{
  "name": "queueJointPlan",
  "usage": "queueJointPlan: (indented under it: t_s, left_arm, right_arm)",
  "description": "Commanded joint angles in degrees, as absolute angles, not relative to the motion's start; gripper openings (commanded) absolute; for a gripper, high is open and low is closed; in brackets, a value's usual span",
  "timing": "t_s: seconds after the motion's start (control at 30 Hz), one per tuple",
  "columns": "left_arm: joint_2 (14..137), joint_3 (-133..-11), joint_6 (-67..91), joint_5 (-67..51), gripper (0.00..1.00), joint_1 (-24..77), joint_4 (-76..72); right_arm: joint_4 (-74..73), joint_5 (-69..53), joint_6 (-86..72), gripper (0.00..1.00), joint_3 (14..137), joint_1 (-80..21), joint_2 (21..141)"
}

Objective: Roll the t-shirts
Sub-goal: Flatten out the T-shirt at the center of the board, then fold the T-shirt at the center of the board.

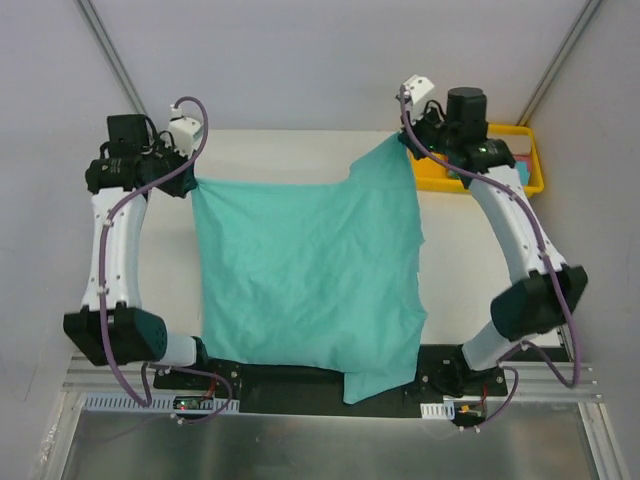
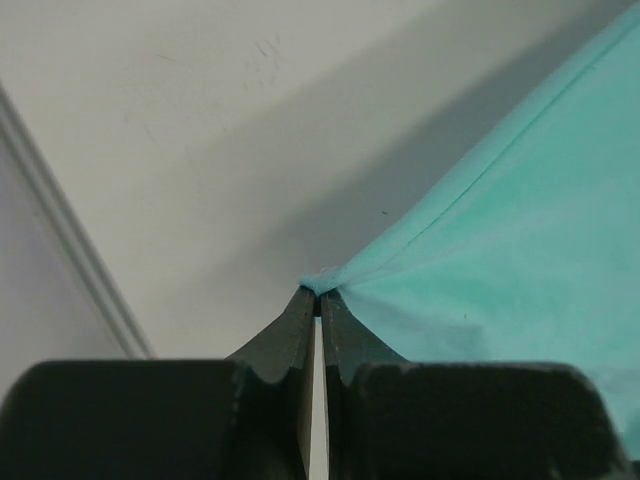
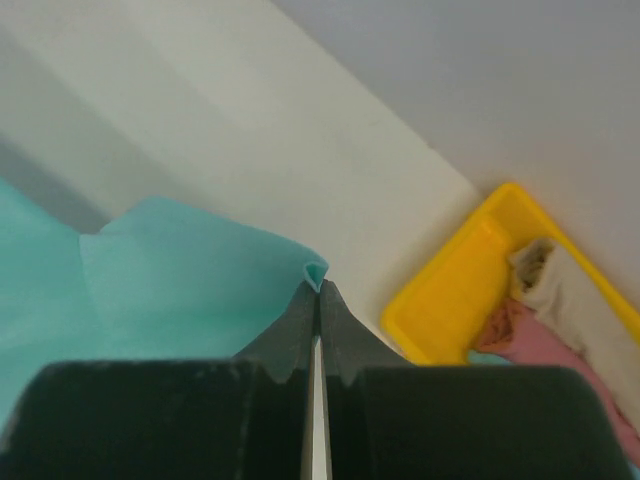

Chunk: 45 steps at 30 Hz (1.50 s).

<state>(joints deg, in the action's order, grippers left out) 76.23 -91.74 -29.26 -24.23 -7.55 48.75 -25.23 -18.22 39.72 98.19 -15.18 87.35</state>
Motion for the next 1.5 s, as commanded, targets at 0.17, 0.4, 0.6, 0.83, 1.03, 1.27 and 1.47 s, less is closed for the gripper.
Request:
queueJointPlan:
  t_s: [0.17,0.4,0.6,0.83,1.03,1.27,1.47]
  left_arm:
    - [99.38,-97.55,-32.52,-27.96,0.00,-7.56,45.53]
    - [112.57,-107.21,-32.00,-25.76,0.00,-7.56,45.09]
    - [121.28,-116.53,-30.32,-25.75,0.00,-7.56,44.56]
    - [119.45,-115.41,-29.88,-28.21,0.00,-7.56,44.65]
    - [114.18,-110.31,-29.62,-32.25,0.00,-7.65,45.52]
    - [111.53,-106.27,-34.45,-34.19,0.00,-7.82,48.16]
    - [111.80,-106.00,-40.16,-33.58,0.00,-8.79,51.23]
  right_arm:
    - [-19.86,-18.72,44.82,0.01,114.21,-14.94,114.06]
    - [-15.13,-8.63,47.28,0.01,127.44,-15.73,132.53]
    - [-11.08,-5.81,46.94,0.01,130.60,-16.26,137.90]
    - [-12.91,-8.35,47.98,0.01,120.70,-16.35,127.90]
    - [-18.44,-11.07,47.90,0.01,111.54,-17.14,117.17]
    - [-23.72,-11.25,48.07,0.01,101.26,-19.33,109.52]
    - [-27.51,-11.25,48.51,0.01,95.45,-19.69,105.30]
